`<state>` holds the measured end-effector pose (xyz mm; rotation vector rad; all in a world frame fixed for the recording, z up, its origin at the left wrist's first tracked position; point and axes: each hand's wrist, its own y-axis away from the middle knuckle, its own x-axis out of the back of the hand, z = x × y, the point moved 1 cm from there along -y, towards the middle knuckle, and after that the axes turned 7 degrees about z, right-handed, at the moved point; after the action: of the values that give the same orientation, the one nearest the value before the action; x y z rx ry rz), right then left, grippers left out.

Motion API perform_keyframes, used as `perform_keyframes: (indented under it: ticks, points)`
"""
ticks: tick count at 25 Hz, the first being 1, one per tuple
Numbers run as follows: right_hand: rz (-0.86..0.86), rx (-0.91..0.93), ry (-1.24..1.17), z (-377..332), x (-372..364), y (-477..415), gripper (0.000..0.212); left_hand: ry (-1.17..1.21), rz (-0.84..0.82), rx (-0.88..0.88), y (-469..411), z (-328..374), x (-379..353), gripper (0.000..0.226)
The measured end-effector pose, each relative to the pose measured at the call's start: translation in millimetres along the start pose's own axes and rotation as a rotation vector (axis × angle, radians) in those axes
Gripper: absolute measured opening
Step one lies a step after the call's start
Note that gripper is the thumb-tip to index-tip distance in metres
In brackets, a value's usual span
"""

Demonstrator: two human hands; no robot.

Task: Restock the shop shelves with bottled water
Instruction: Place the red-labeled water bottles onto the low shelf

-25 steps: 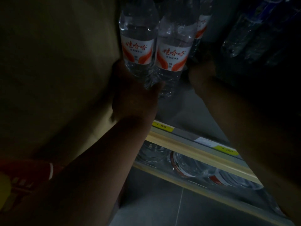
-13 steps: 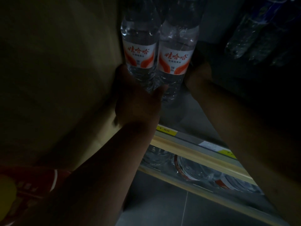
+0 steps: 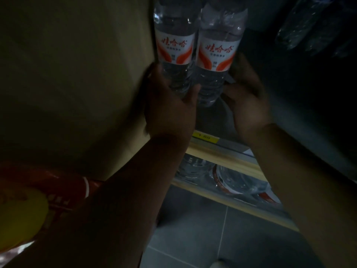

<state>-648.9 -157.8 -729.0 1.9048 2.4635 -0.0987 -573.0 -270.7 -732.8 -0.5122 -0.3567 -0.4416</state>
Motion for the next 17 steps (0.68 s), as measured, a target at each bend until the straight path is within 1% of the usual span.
perform_keyframes:
  ticks: [1, 2, 3, 5, 7, 10, 12, 14, 17]
  points:
    - [-0.033, 0.053, 0.103, -0.9, -0.5, 3.9, 0.081, 0.017, -0.004, -0.009, 2.5, -1.2, 3.0, 0.077]
    - [-0.072, 0.093, 0.202, 1.2, -1.8, 2.0, 0.089, -0.015, 0.011, -0.039, 4.7, -0.7, 6.7, 0.071]
    - [-0.074, 0.091, 0.259, -4.5, -7.0, 2.2, 0.092, -0.058, 0.019, -0.069, 6.7, -1.8, 7.8, 0.067]
    - [-0.029, 0.068, 0.336, -1.5, -9.8, -7.3, 0.079, -0.083, 0.006, -0.079, 6.4, -2.1, 5.9, 0.061]
    - [-0.011, 0.06, 0.297, 0.6, -12.9, -7.5, 0.07, -0.104, -0.007, -0.087, 3.6, -1.0, 3.4, 0.056]
    - [0.027, 0.065, 0.228, 5.6, -13.4, -14.1, 0.069, -0.168, 0.004, -0.087, 1.9, 3.9, -0.8, 0.05]
    - [0.004, 0.087, 0.229, 5.7, -14.1, -17.9, 0.07, -0.176, 0.017, -0.116, 0.3, 3.4, -5.5, 0.042]
    - [0.002, 0.097, 0.245, 4.6, -14.8, -22.3, 0.069, -0.178, 0.034, -0.141, -5.4, 1.6, -8.5, 0.042]
    - [0.024, 0.065, 0.212, 0.9, -14.0, -29.7, 0.065, -0.18, -0.069, -0.12, -14.7, 4.5, -13.8, 0.044]
